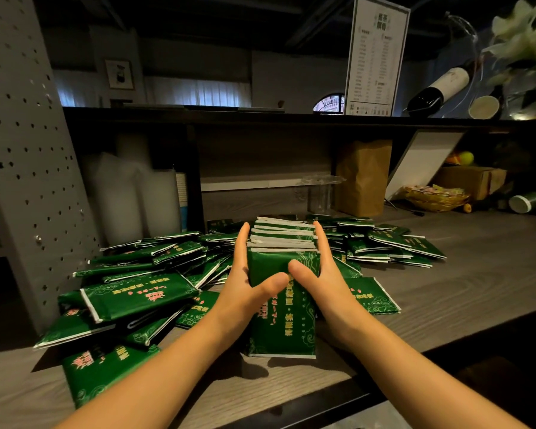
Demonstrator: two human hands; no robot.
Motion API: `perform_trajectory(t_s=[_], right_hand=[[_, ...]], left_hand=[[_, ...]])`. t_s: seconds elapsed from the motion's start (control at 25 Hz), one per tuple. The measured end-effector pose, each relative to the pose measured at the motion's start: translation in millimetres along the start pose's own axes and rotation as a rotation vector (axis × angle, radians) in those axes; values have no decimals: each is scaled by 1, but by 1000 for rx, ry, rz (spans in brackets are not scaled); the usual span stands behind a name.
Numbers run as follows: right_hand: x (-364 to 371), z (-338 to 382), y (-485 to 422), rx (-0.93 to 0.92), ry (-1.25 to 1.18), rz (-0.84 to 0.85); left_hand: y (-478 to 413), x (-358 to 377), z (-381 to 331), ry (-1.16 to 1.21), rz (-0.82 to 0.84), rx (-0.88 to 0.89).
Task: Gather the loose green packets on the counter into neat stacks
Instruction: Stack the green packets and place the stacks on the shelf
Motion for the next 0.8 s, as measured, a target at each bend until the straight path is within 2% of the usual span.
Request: perform_trajectory(t_s=[0.36, 0.64, 0.8], right_hand=[[5, -5, 1, -150, 35, -36], [1, -7, 3, -34, -61, 63], [1, -6, 0, -8, -132, 20]], left_hand=[[0, 7, 8, 58, -64, 6], [0, 7, 17, -92, -59, -86], [-2, 6, 1, -122, -26, -132]])
Point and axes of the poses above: each hand's wrist, its own y-axis away from the middle knuckle, its own x-axis out of the palm, z = x × y, the point moved 2 cm from there along -y, towards the middle knuckle, and after that the axes turned 13 degrees about -y, right-handed, at the moved point
